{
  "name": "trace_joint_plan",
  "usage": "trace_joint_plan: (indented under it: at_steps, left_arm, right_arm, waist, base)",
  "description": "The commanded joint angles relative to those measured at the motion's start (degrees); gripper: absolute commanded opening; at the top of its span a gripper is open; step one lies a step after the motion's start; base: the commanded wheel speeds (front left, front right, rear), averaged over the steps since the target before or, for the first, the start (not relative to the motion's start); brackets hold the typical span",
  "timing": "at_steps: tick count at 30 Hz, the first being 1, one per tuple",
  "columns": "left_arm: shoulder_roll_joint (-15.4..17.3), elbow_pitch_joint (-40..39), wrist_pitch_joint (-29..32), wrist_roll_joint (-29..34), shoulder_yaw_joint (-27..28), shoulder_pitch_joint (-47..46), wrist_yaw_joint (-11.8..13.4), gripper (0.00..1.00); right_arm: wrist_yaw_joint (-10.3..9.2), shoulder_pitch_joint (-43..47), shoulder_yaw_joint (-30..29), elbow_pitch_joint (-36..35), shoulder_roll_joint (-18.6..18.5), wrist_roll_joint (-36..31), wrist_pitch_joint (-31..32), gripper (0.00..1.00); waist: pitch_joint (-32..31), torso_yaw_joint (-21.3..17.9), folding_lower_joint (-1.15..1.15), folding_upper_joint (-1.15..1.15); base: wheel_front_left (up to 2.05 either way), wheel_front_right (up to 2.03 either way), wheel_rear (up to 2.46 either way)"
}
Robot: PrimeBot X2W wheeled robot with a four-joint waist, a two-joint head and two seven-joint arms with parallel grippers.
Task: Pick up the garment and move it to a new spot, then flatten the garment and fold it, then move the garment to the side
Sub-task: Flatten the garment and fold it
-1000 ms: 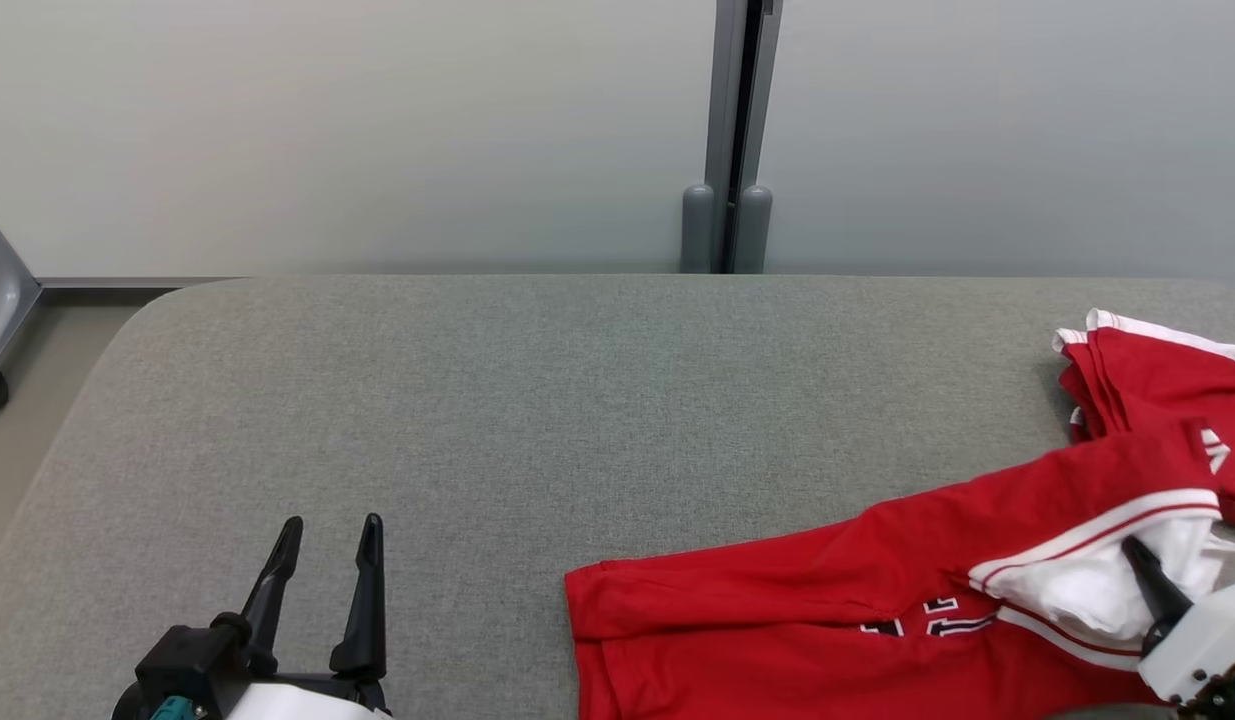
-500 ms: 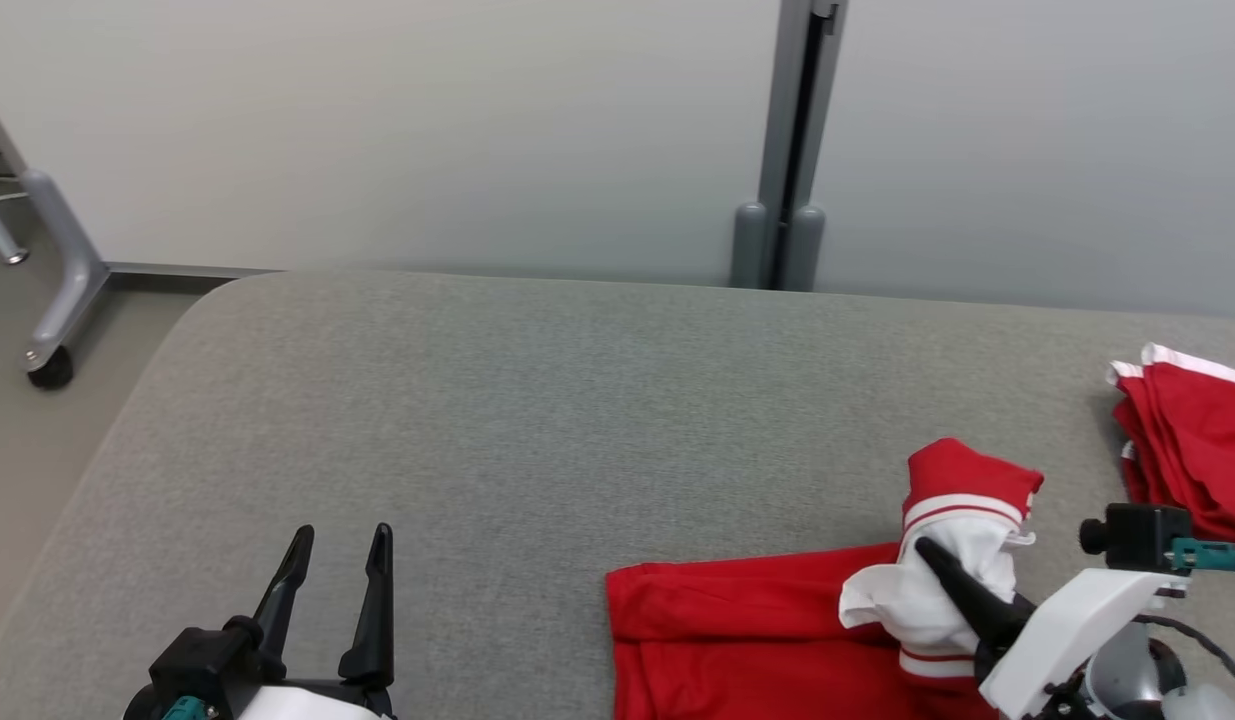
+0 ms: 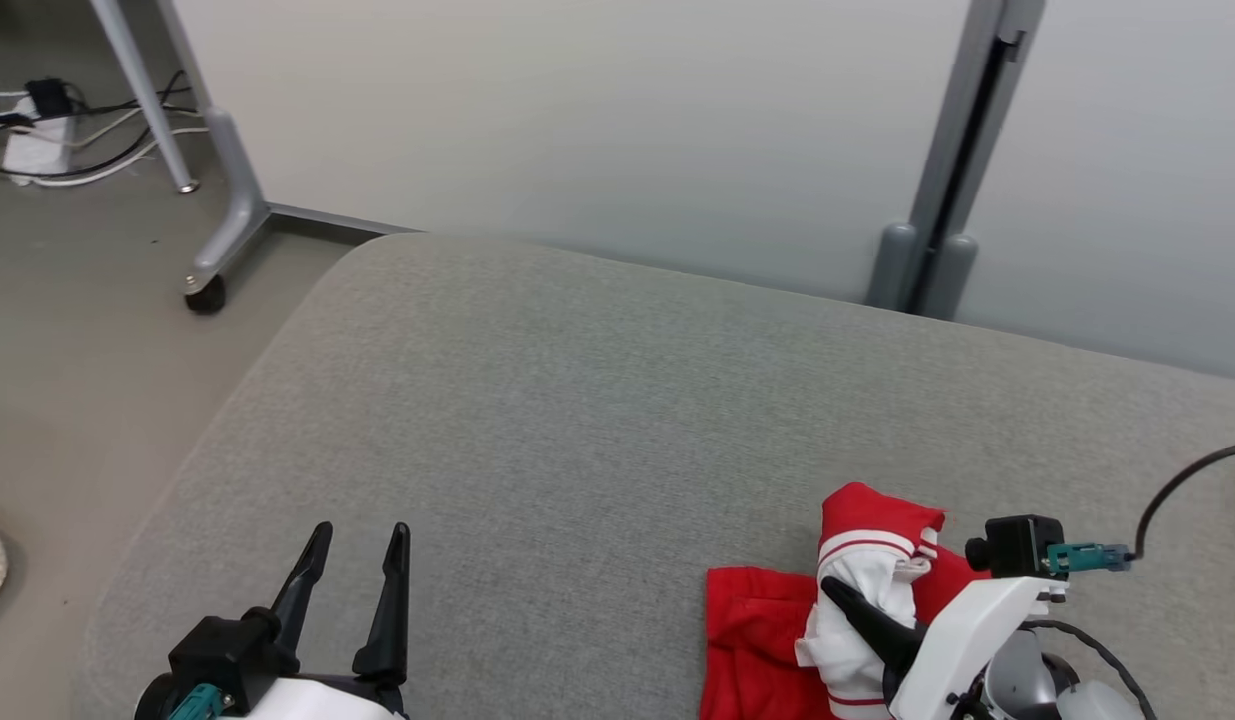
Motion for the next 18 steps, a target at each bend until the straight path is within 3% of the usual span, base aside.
trace_joint_plan:
  at_steps: [1,2,3,10,18]
  left_arm:
    - [0.4,0.1,0.2,0.3,0.1,-1.0,-0.1,1.0]
    - [0.4,0.2,0.1,0.2,0.1,-1.1,-0.2,1.0]
    - [0.4,0.2,0.1,0.1,0.1,-1.1,-0.2,1.0]
    - [0.5,0.2,-0.1,-0.2,0.4,-0.3,0.5,1.0]
    - [0.2,0.0,-0.5,-0.4,0.5,0.3,0.9,1.0]
  right_arm:
    - [0.05,-0.7,0.1,0.9,0.0,0.0,-0.1,0.09]
    - [0.05,-0.9,0.2,2.1,0.2,-0.3,-0.1,0.42]
    - [0.05,-1.1,0.4,3.0,0.5,-0.3,0.0,1.0]
    - [0.05,-2.5,2.5,1.4,0.9,2.0,-2.1,1.0]
    - [0.05,-1.7,2.6,-5.6,-3.3,5.3,-7.1,1.0]
  waist:
    - [-0.1,0.9,0.0,0.0]
    - [-0.1,1.1,0.0,0.0]
    - [-0.1,1.2,0.0,0.0]
    - [-0.2,-0.5,0.0,0.0]
    - [-0.9,-4.6,0.0,0.0]
  base:
    - [0.0,0.0,0.0]
    - [0.0,0.0,0.0]
    - [0.0,0.0,0.0]
    - [0.0,0.0,0.0]
    - [0.0,0.0,0.0]
